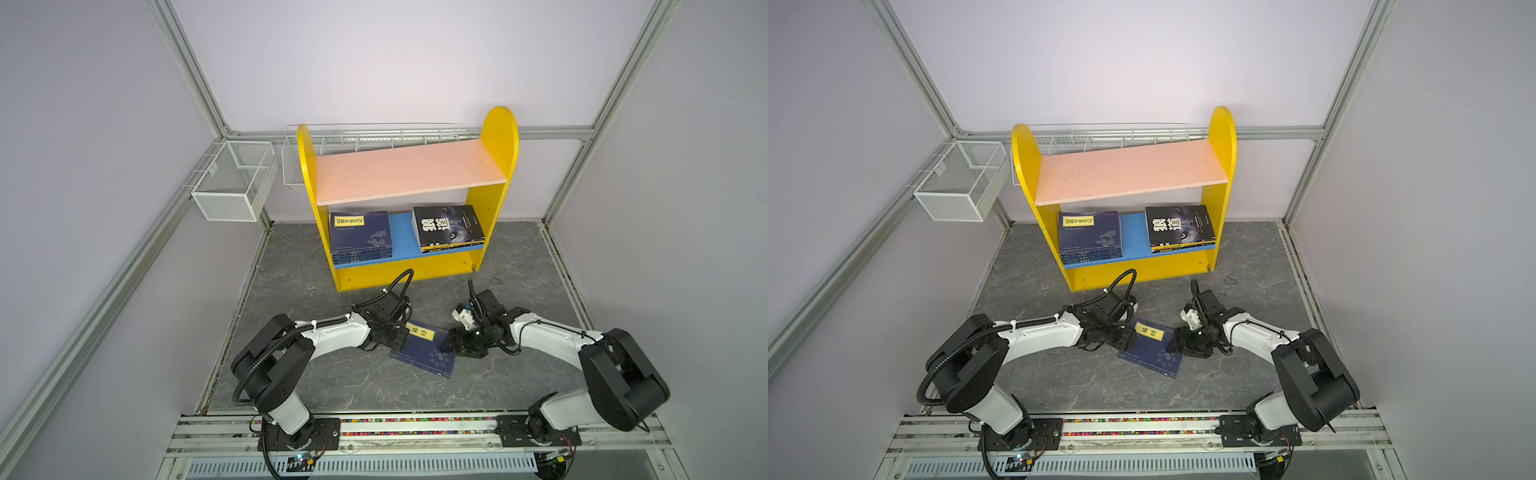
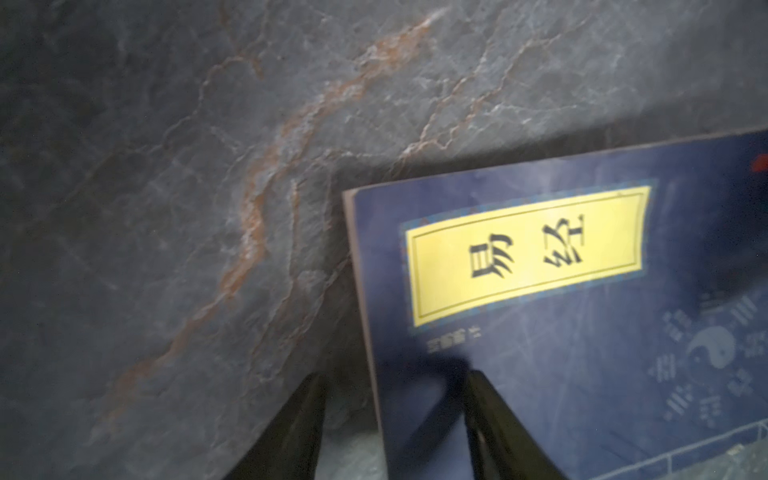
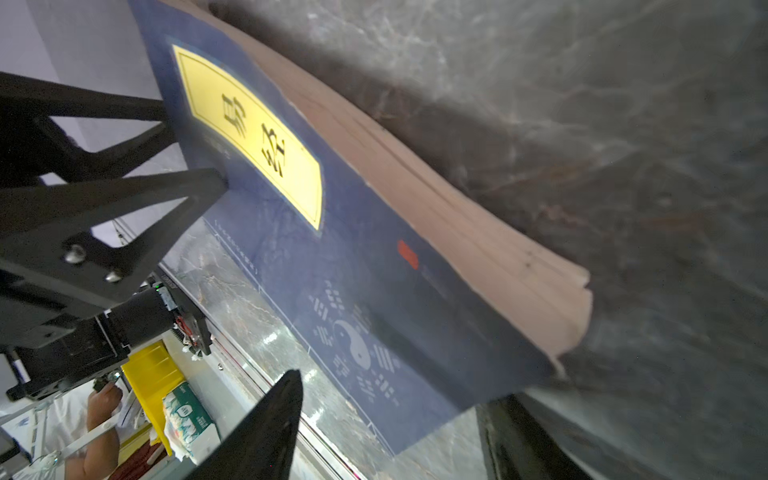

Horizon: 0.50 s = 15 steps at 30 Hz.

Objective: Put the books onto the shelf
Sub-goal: 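Grasp the last navy book on the table with both grippers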

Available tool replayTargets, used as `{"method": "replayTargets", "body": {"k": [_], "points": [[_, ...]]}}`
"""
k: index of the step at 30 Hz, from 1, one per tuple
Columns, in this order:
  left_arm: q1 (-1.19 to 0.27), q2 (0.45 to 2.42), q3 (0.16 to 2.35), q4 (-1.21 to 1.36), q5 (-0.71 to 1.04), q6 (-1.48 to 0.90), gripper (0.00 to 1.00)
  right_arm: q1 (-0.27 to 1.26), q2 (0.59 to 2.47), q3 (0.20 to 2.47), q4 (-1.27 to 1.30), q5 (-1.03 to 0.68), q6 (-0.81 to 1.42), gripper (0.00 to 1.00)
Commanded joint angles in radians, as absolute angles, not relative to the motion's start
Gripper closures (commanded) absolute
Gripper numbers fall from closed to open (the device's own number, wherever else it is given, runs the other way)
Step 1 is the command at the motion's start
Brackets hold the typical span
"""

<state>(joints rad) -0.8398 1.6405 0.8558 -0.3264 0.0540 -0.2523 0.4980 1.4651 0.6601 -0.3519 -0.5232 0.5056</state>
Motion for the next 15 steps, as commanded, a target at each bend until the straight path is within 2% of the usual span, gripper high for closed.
{"method": "replayTargets", "body": {"k": [1,5,9,15], "points": [[-0.843,1.667,0.875,-0.352,0.066,-0.231,0.55,0.495,1.472,0.682,-0.256,-0.602,0.468,0.32],[-0.843,1.669,0.877,-0.353,0.071,-0.230,0.63,0.492,1.444,0.776,-0.258,-0.601,0.462,0.35],[-0.842,1.663,0.874,-0.351,0.068,-0.232,0.59,0.489,1.444,0.836,-0.247,-0.596,0.471,0.48],[-0.842,1.626,0.866,-0.354,0.033,-0.253,0.58,0.489,1.469,0.849,-0.245,-0.548,0.472,0.88]]}}
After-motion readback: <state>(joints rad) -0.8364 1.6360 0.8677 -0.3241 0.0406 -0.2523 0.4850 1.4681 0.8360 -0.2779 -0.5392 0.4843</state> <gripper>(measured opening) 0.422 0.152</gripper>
